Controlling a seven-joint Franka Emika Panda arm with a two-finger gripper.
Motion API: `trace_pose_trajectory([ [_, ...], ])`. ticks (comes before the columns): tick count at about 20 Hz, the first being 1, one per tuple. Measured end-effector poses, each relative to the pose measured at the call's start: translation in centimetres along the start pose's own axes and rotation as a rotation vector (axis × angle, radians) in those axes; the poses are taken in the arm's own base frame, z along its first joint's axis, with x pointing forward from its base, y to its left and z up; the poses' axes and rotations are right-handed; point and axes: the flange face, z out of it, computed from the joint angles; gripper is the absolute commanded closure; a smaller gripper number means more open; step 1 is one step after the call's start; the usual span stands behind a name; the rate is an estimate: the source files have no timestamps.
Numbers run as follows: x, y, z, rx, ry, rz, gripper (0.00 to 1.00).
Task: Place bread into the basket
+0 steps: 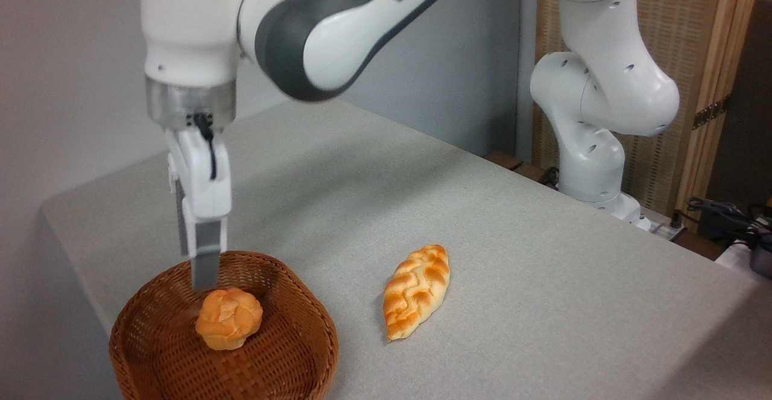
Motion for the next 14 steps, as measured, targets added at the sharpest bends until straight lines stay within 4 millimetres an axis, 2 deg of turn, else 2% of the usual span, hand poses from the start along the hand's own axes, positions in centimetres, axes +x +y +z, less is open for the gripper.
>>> trace_pose_trajectory([
  [1, -0.3, 0.0, -0.8, -0.009, -0.012, -0.027, 0.0],
  [4, -2.0, 0.1, -5.6, -0.062, -0.077, -0.13, 0.0],
  [6, -2.5, 0.6, -7.5, -0.093, -0.113, -0.169, 0.0],
  [11, -3.9, 1.7, -10.2, -0.134, -0.171, -0.255, 0.0],
  [14, -4.2, 2.4, -10.5, -0.156, -0.198, -0.28, 0.0],
])
